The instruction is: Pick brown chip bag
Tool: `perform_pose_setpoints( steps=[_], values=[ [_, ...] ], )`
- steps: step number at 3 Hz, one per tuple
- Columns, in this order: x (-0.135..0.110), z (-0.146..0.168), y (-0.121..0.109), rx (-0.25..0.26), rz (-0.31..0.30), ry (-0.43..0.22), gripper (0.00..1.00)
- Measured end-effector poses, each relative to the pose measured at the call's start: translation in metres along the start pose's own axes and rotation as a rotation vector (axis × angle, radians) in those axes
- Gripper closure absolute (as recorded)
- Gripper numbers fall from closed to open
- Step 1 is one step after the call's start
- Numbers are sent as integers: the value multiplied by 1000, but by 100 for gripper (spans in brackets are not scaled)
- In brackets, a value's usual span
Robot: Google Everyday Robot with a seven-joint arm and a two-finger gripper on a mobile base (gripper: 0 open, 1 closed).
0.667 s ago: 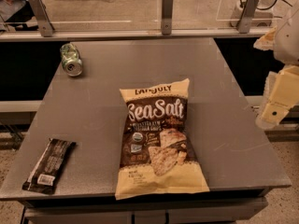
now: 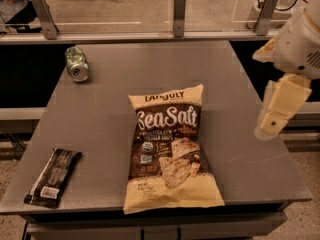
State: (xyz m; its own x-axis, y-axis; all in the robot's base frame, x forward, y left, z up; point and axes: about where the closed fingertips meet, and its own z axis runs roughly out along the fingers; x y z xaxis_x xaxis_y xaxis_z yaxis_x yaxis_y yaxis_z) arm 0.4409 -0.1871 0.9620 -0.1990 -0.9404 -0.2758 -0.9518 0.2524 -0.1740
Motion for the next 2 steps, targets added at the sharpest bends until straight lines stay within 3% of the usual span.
perform_pose_setpoints(
  steps=[1,2],
  values=[
    [-46,32,18,-97,-23,-96,0],
    [-89,57,36,-124,-122,-108,0]
  ],
)
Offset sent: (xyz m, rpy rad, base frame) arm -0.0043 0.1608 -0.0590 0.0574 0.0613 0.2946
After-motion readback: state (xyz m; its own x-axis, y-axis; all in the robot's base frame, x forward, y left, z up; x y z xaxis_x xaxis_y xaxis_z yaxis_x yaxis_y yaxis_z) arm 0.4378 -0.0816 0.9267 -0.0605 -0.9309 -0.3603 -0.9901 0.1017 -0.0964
